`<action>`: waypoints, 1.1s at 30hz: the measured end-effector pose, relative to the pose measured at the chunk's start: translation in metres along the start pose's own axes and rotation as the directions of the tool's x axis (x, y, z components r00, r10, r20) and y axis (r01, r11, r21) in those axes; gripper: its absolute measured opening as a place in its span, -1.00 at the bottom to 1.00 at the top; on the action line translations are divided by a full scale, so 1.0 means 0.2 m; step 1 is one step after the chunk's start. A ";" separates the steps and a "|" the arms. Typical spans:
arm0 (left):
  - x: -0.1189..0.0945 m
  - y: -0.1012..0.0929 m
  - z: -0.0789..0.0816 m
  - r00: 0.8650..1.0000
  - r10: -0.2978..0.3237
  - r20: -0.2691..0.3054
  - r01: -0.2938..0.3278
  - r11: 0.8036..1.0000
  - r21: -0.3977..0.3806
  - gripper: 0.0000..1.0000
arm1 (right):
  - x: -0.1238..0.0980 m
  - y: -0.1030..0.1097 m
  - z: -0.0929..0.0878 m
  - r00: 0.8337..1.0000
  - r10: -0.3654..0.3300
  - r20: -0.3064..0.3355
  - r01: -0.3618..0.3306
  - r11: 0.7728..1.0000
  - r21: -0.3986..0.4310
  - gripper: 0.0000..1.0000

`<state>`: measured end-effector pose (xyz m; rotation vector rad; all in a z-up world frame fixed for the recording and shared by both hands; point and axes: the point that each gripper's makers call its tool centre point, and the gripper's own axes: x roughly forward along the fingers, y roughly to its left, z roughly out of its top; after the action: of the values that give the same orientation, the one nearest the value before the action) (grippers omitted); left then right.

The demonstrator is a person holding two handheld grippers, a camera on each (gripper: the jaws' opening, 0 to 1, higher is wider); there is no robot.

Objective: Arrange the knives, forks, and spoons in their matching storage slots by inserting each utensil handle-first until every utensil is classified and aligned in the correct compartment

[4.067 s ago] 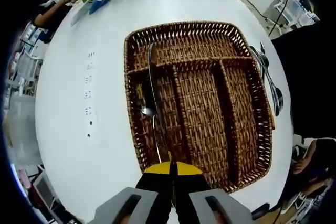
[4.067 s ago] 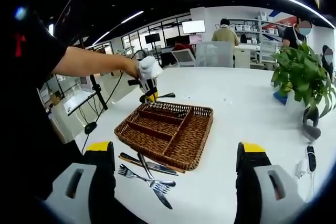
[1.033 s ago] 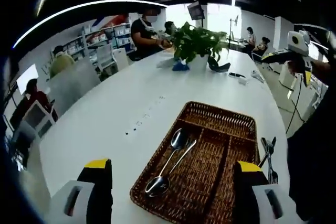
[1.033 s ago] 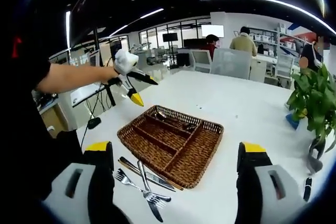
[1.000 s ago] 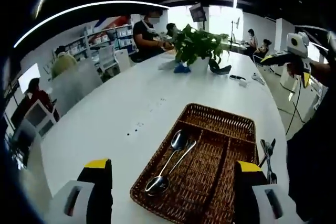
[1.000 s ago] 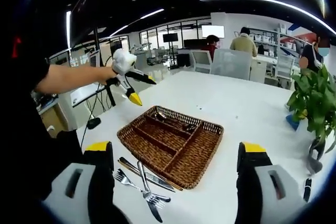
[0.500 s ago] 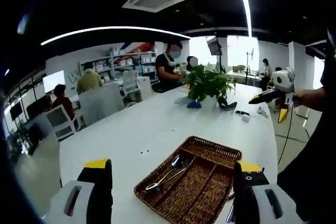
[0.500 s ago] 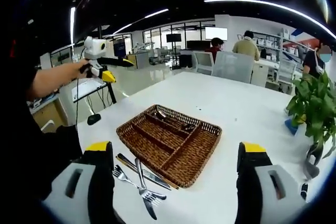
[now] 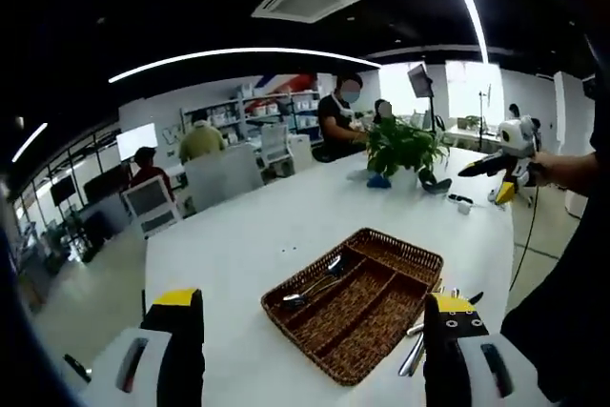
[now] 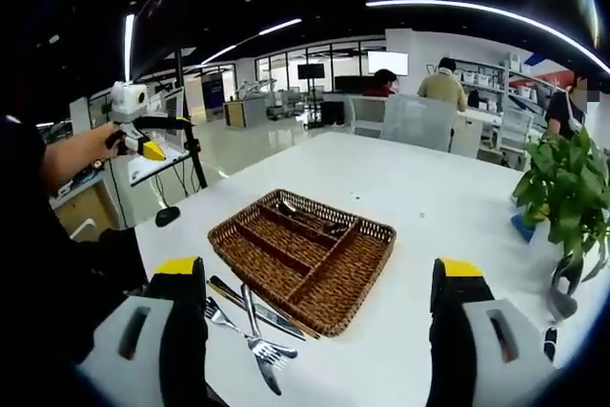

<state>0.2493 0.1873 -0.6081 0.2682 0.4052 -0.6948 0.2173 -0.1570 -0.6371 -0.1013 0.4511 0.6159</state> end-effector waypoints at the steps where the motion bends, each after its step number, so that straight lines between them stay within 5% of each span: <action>1: -0.01 -0.01 -0.02 1.000 -0.006 -0.004 0.006 1.000 -0.008 1.00 | 0.00 0.00 0.00 1.000 -0.001 -0.002 0.001 1.000 -0.002 0.99; 12: -0.07 -0.15 -0.15 0.999 -0.038 -0.020 0.038 0.999 -0.004 1.00 | 0.00 0.01 0.00 1.000 -0.001 0.007 0.002 0.999 -0.032 0.99; 33: -0.11 -0.18 -0.12 0.999 -0.049 -0.005 0.049 0.999 0.021 1.00 | 0.01 0.09 0.02 0.999 0.044 -0.001 -0.044 0.993 -0.110 0.98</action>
<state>0.2042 0.1823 -0.6224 0.2805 0.4096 -0.7473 0.2099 -0.1413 -0.6342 -0.1958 0.4191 0.6839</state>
